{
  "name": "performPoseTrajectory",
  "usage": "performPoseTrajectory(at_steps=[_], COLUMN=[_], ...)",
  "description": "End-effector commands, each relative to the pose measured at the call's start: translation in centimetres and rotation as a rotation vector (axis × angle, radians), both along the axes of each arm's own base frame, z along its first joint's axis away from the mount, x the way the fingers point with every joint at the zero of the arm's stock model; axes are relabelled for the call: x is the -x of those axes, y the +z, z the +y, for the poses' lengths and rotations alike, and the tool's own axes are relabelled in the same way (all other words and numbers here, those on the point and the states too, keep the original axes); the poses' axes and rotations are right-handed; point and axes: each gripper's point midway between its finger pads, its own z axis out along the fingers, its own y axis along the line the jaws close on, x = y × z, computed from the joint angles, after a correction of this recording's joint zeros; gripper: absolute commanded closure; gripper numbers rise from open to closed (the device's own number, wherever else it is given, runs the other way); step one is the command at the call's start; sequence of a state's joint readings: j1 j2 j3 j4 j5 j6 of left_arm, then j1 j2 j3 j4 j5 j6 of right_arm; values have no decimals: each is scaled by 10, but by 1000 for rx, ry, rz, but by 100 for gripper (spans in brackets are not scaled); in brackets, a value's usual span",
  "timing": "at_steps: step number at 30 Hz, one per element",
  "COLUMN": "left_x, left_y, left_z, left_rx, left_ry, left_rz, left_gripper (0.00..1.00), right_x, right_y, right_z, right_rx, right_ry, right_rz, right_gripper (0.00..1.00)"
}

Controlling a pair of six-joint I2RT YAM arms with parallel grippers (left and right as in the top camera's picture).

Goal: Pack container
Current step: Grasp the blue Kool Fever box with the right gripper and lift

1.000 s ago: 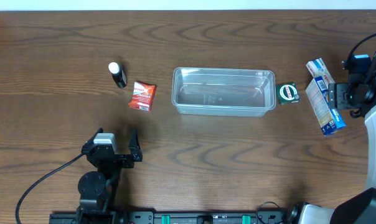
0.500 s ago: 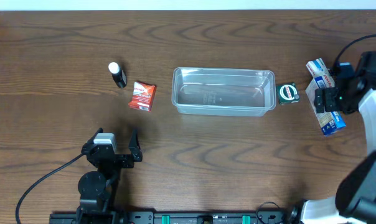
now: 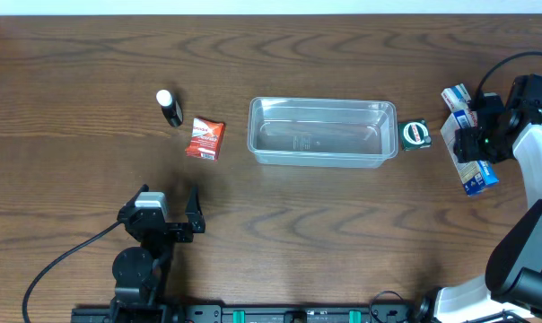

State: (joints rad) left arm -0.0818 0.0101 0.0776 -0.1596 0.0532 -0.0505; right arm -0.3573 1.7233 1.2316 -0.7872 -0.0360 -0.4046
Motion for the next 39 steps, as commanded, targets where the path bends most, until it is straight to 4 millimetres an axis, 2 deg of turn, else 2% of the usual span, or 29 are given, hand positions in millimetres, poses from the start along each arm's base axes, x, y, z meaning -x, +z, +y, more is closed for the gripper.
performPoseTrajectory(at_steps=[1, 5, 10, 17, 23, 32, 39], left_x=[0, 0, 0, 0, 0, 0, 0], left_y=[-14, -14, -14, -14, -14, -14, -14], left_z=[-2, -2, -2, -2, -2, -2, -2], left_rx=[-14, -14, -14, -14, -14, -14, -14], left_ry=[-12, -12, -12, -12, -12, -11, -11], left_rz=[30, 30, 30, 30, 30, 30, 30], left_gripper=[2, 2, 2, 2, 2, 2, 2], right_x=[-2, -1, -1, -1, -3, -5, -16], right_y=[5, 5, 5, 6, 16, 50, 94], right_z=[-9, -9, -8, -8, -9, -7, 21], right_rx=[21, 20, 18, 18, 29, 42, 21], right_ry=[-32, -32, -30, -30, -30, -62, 16], right_rz=[-8, -6, -4, -5, -33, -122, -267], right_gripper=[49, 51, 67, 74, 80, 79, 83])
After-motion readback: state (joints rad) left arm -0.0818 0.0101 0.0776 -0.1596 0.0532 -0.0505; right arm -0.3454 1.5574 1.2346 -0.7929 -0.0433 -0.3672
